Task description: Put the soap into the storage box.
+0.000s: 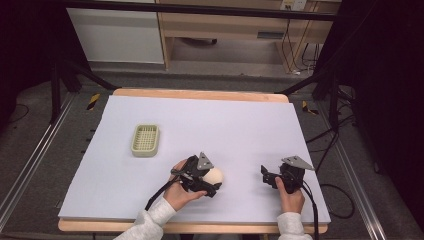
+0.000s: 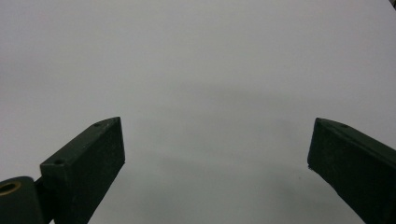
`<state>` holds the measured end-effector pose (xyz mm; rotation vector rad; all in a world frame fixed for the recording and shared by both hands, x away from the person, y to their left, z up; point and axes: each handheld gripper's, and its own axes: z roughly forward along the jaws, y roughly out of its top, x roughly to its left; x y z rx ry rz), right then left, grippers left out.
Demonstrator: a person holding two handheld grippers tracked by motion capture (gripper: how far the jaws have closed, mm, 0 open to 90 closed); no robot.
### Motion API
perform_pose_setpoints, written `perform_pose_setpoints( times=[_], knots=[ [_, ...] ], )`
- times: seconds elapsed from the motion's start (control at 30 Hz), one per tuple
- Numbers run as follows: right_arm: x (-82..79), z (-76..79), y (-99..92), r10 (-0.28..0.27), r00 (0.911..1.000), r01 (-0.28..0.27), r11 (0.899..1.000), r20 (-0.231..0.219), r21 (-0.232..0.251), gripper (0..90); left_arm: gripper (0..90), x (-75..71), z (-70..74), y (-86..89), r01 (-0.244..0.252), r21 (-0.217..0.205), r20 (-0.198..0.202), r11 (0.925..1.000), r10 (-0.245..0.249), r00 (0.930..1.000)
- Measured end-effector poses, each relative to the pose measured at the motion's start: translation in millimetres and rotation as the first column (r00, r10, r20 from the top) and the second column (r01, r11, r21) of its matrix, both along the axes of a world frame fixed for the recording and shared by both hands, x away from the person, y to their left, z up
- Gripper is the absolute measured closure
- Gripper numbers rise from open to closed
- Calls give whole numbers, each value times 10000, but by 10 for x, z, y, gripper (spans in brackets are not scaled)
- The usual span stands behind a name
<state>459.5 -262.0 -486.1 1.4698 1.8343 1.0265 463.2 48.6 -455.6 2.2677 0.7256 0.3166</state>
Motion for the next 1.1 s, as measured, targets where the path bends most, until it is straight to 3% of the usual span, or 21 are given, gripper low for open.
perform_pose_setpoints(
  times=[0.5,1.1],
  knots=[
    [1,0,-2,-5,10000,5,10000,0,15,43,147,57,-117,-91,74,424,-272,9991,-62,9996],
    [3,-1,-7,-29,10000,30,10000,-50,91,43,230,74,-155,-135,63,440,-336,9990,-48,9994]
  ],
)
